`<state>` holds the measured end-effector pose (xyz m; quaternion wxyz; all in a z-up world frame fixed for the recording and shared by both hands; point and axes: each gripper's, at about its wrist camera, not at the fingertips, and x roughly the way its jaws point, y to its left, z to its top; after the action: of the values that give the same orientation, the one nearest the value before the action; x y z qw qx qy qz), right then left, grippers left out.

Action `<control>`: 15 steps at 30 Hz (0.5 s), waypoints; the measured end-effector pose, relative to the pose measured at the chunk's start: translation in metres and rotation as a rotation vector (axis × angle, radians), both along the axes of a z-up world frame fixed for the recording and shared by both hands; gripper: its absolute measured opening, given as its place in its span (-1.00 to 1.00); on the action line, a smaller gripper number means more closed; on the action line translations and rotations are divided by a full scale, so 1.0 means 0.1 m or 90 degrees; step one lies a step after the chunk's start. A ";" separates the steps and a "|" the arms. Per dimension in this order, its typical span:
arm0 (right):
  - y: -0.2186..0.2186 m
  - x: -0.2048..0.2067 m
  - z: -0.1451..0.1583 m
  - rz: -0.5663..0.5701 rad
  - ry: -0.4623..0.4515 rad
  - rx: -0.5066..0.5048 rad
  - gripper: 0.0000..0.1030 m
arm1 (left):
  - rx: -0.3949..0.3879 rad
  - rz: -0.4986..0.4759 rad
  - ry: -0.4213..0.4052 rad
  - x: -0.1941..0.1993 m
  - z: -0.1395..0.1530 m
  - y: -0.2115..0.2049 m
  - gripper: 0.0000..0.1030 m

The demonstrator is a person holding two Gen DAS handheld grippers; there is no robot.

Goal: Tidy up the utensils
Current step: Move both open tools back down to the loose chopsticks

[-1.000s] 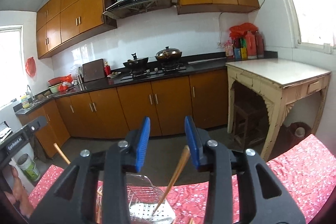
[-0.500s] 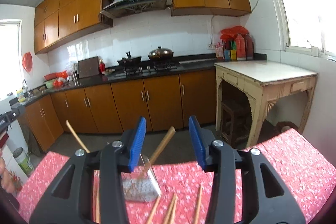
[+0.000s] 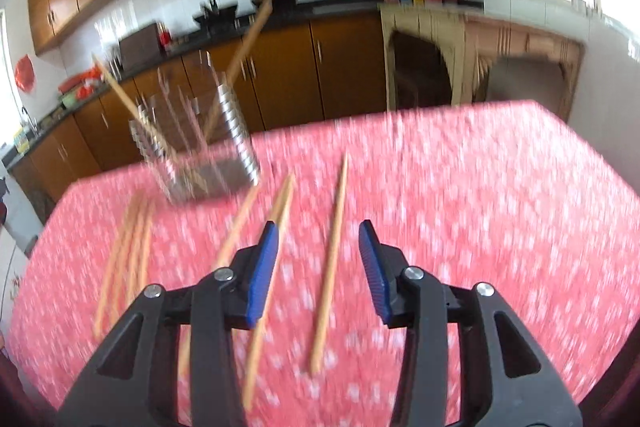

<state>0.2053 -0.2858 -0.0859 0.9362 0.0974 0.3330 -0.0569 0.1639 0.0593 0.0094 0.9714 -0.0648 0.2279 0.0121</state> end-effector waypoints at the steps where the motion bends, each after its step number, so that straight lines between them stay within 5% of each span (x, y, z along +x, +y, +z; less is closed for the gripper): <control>1: 0.02 -0.04 -0.11 0.001 0.014 0.002 -0.29 | 0.007 0.001 0.004 -0.06 -0.09 -0.02 0.10; 6: 0.04 -0.10 -0.47 0.001 0.067 0.013 -0.44 | 0.009 -0.003 0.036 -0.18 -0.39 -0.06 0.10; 15: 0.22 -0.13 -0.67 0.015 0.090 0.001 -0.51 | 0.036 -0.012 0.031 -0.41 -0.62 -0.18 0.15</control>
<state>0.1918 -0.2637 -0.1524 0.9109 0.0902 0.3993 -0.0524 0.1226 0.0409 -0.0529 0.9671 -0.0352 0.2516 0.0112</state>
